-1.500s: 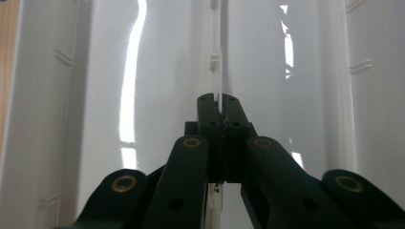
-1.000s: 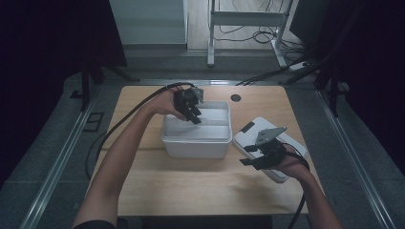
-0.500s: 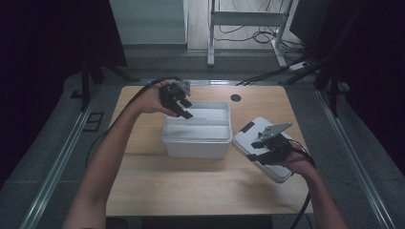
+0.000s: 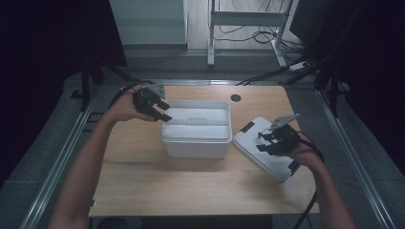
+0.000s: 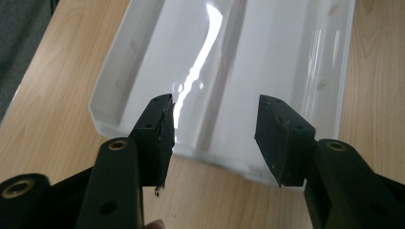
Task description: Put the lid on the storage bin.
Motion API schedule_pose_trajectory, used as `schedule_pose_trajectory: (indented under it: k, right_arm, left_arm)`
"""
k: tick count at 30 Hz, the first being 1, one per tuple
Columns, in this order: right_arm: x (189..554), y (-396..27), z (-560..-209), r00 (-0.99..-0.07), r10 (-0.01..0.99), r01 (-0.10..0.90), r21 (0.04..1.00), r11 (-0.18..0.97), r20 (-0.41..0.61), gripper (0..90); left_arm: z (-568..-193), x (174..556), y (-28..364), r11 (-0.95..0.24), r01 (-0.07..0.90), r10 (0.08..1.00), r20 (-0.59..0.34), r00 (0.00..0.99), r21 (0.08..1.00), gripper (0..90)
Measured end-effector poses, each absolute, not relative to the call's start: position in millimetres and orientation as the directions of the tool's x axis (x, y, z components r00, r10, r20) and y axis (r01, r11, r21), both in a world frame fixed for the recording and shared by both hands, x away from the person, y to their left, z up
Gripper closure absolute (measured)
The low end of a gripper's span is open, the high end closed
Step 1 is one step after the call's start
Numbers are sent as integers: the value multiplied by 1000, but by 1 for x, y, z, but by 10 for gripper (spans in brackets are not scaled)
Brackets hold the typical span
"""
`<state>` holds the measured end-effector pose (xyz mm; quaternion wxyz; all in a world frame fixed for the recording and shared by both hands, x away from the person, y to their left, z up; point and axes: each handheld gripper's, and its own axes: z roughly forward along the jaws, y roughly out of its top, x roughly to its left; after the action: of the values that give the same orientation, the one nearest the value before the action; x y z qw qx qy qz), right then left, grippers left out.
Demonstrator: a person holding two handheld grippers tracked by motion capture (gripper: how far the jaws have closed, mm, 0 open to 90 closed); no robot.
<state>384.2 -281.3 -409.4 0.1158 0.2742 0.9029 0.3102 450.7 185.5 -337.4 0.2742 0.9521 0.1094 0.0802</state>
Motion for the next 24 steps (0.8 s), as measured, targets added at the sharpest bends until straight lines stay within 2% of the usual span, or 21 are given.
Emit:
schedule_pose_trajectory:
  k: [15, 22, 24]
  right_arm:
    - [415, -298, -430, -760, 647, 531, 517, 671, -58, 477]
    - [421, -294, -437, -750, 656, 561, 448, 697, -81, 547]
    - [424, -292, -440, -749, 655, 568, 412, 712, -100, 609]
  left_arm:
    - [-361, 439, 220, -802, 226, 311, 63, 948, 553, 488]
    - [-364, 438, 227, -802, 238, 321, 60, 945, 547, 489]
    - [-367, 437, 230, -801, 247, 327, 53, 943, 545, 489]
